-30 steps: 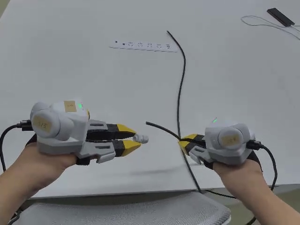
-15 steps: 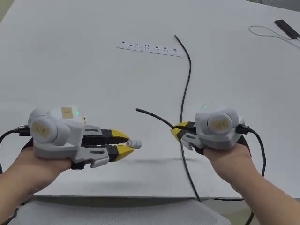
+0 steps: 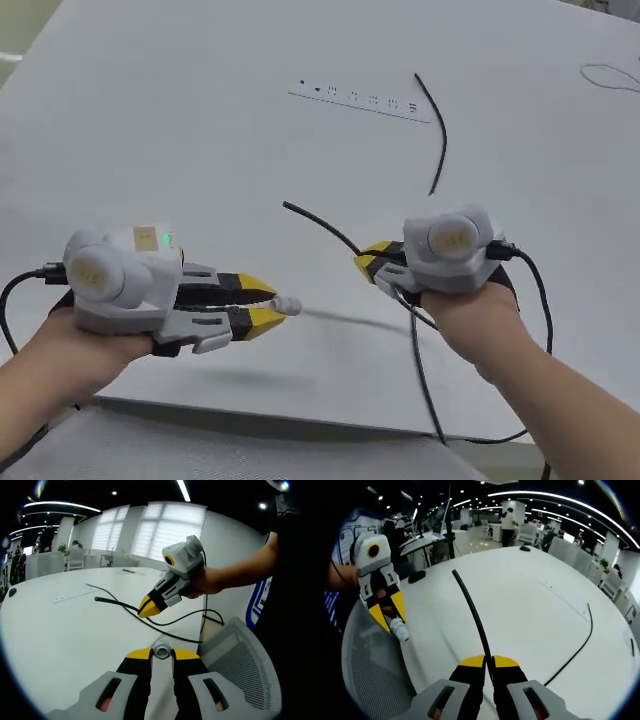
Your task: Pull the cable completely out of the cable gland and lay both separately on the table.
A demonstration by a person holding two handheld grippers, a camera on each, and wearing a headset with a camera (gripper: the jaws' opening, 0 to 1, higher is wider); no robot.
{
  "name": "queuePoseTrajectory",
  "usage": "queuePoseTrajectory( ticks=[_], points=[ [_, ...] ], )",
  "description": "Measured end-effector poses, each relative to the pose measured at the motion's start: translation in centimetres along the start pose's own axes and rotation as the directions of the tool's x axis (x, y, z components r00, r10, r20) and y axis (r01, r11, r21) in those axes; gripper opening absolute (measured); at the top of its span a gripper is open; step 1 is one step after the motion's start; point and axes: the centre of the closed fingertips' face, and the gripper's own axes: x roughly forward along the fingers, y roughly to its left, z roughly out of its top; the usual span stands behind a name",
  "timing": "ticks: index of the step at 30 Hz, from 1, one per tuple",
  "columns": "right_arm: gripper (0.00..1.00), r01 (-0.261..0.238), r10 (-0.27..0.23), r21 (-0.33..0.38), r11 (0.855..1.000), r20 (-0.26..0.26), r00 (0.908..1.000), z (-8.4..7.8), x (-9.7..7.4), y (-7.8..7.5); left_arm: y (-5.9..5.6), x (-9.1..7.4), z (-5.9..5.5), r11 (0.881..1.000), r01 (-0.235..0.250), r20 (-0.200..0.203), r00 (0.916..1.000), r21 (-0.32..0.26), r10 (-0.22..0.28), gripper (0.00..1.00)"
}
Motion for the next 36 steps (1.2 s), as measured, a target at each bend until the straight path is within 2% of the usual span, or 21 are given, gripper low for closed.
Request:
queuePoseTrajectory(
  ticks=[5,17,20,25,28,31,36],
  points=[
    [0.0,-0.033,0.032,-0.047,0.998,-0.008,0.9994,0.9,1.8,1.0,0.3,-0.1,-0.7,1.0,-0.003,-0.001,1.0,0.009,0.003,0.15],
    [0.0,-0.095,0.09,-0.137,0.986,-0.043,0.995,2.0,5.5,3.0,1.3,0.1,-3.4,1.0,-0.019,-0.018,0.9997,0.006,0.019,0.15],
    [0.0,-0.109,0.101,-0.159,0.981,-0.06,0.9931,1.7,6.8,3.6,1.7,0.3,-4.5,1.0,-0.026,-0.032,0.9991,-0.004,0.026,0.15],
    [0.0,-0.12,0.109,-0.167,0.979,-0.076,0.9911,1.2,8.6,4.3,2.1,0.5,-5.6,0.999,-0.03,-0.044,0.9986,-0.017,0.03,0.15],
    [0.0,-0.138,0.123,-0.203,0.969,-0.085,0.9887,0.9,9.5,5.1,2.4,0.8,-6.3,0.999,-0.03,-0.061,0.9977,-0.02,0.029,0.15],
    [0.0,-0.152,0.129,-0.264,0.953,-0.102,0.9864,0.3,10.5,5.6,2.9,1.0,-7.3,0.999,-0.034,-0.079,0.9964,-0.024,0.032,0.15],
    [0.0,-0.174,0.146,-0.275,0.946,-0.117,0.9823,0.0,11.4,6.3,3.8,1.1,-8.3,0.998,-0.051,-0.093,0.9946,-0.036,0.048,0.15]
  ],
)
